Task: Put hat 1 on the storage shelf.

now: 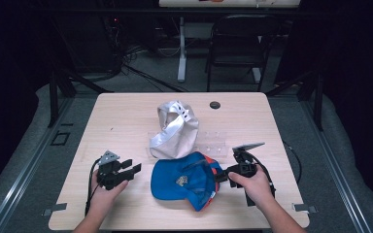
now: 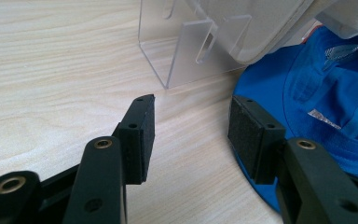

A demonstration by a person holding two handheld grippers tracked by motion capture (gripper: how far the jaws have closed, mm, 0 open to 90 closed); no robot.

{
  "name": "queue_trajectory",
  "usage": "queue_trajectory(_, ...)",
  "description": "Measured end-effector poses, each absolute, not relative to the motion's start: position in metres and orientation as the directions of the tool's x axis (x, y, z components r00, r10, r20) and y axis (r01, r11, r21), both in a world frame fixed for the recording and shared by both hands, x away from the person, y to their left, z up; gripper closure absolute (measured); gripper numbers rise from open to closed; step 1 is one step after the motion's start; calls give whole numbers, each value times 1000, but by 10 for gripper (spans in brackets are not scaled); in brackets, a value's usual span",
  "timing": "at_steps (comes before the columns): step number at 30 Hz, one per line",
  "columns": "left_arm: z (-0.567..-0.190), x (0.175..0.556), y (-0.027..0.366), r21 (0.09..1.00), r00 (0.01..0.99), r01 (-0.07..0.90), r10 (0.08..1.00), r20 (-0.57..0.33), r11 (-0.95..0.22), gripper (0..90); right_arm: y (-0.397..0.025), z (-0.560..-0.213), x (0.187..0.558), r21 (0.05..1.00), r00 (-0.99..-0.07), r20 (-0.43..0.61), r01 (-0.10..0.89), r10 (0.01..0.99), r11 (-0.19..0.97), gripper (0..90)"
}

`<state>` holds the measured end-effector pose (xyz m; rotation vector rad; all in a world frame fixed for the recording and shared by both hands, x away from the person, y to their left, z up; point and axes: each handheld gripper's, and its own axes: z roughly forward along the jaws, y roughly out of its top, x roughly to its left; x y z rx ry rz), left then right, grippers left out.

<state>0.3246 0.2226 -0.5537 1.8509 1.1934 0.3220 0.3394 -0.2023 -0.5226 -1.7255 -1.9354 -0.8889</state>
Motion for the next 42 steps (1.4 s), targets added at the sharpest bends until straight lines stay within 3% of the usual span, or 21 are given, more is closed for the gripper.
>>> queue_trajectory(16, -553, 324, 223, 777, 509, 609, 830, -228, -160, 518, -206, -512, 342, 194, -145, 661, 981, 736, 19, 777)
queue_trajectory(33, -553, 324, 223, 779, 508, 607, 832, -225, -159, 518, -231, -477, 340, 208, -157, 602, 977, 783, 36, 778)
queue_trajectory(42, -553, 325, 222, 778, 512, 608, 827, -230, -160, 518, -246, -458, 337, 204, -127, 669, 979, 733, -17, 779)
